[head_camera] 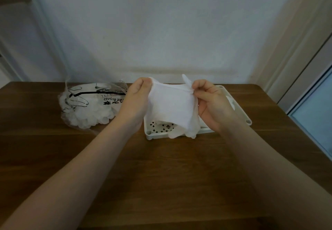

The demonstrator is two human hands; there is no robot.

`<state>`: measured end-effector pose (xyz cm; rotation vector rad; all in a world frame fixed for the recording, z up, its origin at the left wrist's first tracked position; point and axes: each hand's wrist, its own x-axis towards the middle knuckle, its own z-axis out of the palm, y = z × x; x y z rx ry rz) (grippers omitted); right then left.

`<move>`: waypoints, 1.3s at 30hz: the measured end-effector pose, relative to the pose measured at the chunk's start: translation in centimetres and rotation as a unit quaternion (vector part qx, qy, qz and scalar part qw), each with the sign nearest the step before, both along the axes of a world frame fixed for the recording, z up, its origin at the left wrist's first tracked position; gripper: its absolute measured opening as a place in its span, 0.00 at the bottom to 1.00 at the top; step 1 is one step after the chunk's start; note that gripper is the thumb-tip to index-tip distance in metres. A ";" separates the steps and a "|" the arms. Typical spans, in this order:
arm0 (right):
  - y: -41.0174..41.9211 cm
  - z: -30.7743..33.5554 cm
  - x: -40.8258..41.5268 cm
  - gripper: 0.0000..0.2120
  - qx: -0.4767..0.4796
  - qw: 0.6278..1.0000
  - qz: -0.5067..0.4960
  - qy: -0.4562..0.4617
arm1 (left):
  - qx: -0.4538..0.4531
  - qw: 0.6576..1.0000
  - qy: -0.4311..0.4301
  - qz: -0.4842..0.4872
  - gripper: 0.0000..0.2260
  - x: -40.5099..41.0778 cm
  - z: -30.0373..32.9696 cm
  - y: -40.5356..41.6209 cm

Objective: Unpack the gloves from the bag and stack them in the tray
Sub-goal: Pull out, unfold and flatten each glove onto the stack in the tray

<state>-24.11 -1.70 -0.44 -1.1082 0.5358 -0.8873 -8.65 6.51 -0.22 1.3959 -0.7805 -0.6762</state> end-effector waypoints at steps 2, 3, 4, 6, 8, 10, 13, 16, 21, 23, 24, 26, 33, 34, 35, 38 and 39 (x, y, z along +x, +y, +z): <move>0.0 0.2 0.0 0.07 0.044 0.999 -0.001 0.007 | -0.001 1.000 0.014 -0.002 0.12 -0.6 0.6 0.0; 0.1 0.2 0.0 0.07 0.057 0.998 0.004 0.014 | -0.001 1.000 0.031 -0.006 0.12 -0.8 0.9 0.0; 0.0 0.2 -0.1 0.12 0.053 0.998 0.008 0.036 | 0.003 0.999 0.052 -0.017 0.12 -0.9 1.2 0.1; -0.1 0.0 -0.3 0.22 0.009 0.994 0.014 0.107 | 0.041 0.995 0.070 -0.051 0.16 -1.1 1.6 0.1; -0.2 -0.3 -0.6 0.31 -0.033 0.984 0.017 0.172 | 0.096 0.989 0.066 -0.088 0.21 -1.0 1.8 0.1; -0.5 -0.5 -0.8 0.33 -0.053 0.976 0.006 0.210 | 0.121 0.980 0.095 -0.129 0.21 -0.9 2.0 0.1; -1.1 -0.8 -1.4 0.29 -0.079 0.966 -0.011 0.247 | 0.139 0.959 0.115 -0.217 0.21 -0.5 2.1 0.2; -1.7 -0.9 -2.1 0.20 -0.141 0.935 -0.025 0.323 | 0.156 0.959 0.054 -0.228 0.16 -0.2 1.9 -0.2; -2.6 -0.7 -2.8 0.08 -0.127 0.915 -0.077 0.375 | 0.090 0.976 0.058 -0.191 0.07 -1.3 2.9 -1.7; -3.1 -0.3 -3.0 0.09 -0.012 0.948 -0.085 0.307 | 0.055 0.977 0.060 -0.199 0.07 -1.8 3.6 -2.7; -3.3 -0.1 -3.1 0.10 0.059 0.965 -0.071 0.245 | 0.040 0.976 0.063 -0.204 0.07 -2.1 3.9 -3.1; -3.6 0.3 -3.5 0.16 0.169 0.979 -0.015 0.111 | 0.013 0.974 0.071 -0.216 0.08 -2.7 4.7 -4.1; -5.9 0.7 -4.5 0.04 0.088 0.995 -0.001 0.056 | -0.024 0.980 0.041 -0.193 0.09 -3.0 6.2 -7.1; -6.4 0.9 -4.7 0.02 0.078 0.995 -0.015 0.057 | -0.017 0.982 0.014 -0.185 0.09 -2.8 6.2 -7.4; -7.0 1.1 -4.8 0.02 0.067 0.995 -0.036 0.062 | -0.010 0.983 -0.007 -0.181 0.10 -2.5 6.3 -7.8; -9.1 2.2 -4.7 0.02 0.030 0.990 -0.101 0.090 | 0.006 0.980 -0.055 -0.193 0.10 -1.8 6.5 -9.0; -9.7 2.6 -4.6 0.02 -0.006 0.986 -0.124 0.113 | 0.009 0.978 -0.074 -0.193 0.10 -1.6 6.5 -9.4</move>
